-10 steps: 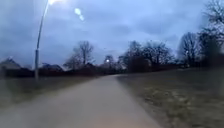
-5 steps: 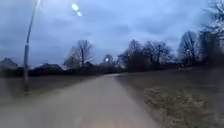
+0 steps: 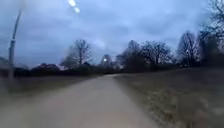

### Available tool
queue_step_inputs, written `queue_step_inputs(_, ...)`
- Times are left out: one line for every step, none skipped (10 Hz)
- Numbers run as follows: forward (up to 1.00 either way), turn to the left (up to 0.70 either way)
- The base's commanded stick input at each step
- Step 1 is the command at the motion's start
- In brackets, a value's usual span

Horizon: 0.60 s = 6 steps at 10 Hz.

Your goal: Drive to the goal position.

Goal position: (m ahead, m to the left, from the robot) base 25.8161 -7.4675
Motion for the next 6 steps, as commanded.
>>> queue_step_inputs(1.00, 0.42)
queue_step_inputs(1.00, 0.30)
queue_step_inputs(1.00, 0.17)
queue_step_inputs(1.00, 0.04)
queue_step_inputs(1.00, 0.04)
queue_step_inputs(1.00, 0.04)
